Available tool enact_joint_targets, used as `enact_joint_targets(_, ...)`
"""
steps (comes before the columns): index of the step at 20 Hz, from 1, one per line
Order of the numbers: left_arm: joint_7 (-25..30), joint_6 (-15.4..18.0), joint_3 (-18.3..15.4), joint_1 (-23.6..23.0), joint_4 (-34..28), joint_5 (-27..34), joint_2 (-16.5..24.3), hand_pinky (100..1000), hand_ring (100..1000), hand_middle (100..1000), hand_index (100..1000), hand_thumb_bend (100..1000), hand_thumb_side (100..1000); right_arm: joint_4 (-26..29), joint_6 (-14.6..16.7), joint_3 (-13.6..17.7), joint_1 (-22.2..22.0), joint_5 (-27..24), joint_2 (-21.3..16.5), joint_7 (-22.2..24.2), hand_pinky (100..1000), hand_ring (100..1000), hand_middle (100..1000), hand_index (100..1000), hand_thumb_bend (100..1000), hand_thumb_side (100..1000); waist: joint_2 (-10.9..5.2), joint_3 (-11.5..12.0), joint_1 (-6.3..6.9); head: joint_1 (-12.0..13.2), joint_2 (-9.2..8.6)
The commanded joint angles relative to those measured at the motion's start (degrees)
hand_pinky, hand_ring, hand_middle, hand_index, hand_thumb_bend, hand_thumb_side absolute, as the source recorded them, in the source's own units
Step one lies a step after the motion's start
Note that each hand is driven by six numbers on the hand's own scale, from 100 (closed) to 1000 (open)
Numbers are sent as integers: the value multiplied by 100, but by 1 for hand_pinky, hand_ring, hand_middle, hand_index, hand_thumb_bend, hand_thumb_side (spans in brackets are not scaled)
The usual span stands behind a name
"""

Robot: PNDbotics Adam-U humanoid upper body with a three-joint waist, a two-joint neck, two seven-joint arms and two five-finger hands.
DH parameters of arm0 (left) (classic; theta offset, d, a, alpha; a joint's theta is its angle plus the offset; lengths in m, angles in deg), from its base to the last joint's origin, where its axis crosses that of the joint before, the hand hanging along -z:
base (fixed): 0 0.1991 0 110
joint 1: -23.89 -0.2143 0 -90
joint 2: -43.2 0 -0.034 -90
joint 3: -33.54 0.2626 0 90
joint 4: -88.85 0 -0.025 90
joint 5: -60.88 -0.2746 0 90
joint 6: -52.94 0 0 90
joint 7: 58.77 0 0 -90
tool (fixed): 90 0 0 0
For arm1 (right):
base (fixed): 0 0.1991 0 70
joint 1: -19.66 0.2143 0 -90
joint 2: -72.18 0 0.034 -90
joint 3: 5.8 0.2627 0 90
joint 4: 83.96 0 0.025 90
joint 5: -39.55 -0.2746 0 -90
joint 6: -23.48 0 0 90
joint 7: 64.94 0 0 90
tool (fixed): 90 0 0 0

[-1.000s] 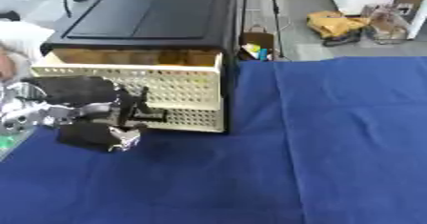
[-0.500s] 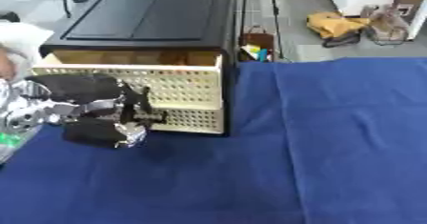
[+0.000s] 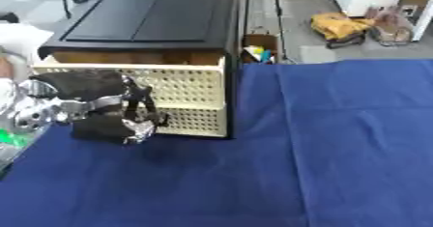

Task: Pick up objects from table and place into drawer.

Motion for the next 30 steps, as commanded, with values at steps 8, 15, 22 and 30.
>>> enact_joint_targets(8,54,-245,-96,124,-66,-222,56,100,175,606,952,100,1000,88,-19,45,123,26,-36,-51,679,811,391,671,268,1000,-70,-13,4,37,-84)
enact_joint_targets(15,54,-393,-117,196,-66,-317,14,100,175,619,951,100,1000,88,-25,49,135,32,-35,-52,681,811,391,671,271,1000,-50,-42,4,53,-117)
enact_joint_targets(22,54,-511,-132,267,-60,-352,-22,100,193,646,959,100,1000,88,-24,56,138,21,-25,-56,683,812,392,671,268,1000,-48,-61,1,69,-131)
enact_joint_targets(30,54,-544,-79,465,187,-412,-97,100,203,682,974,100,1000,88,-15,58,142,13,-9,-75,684,813,392,670,267,1000,-55,-103,0,103,-147)
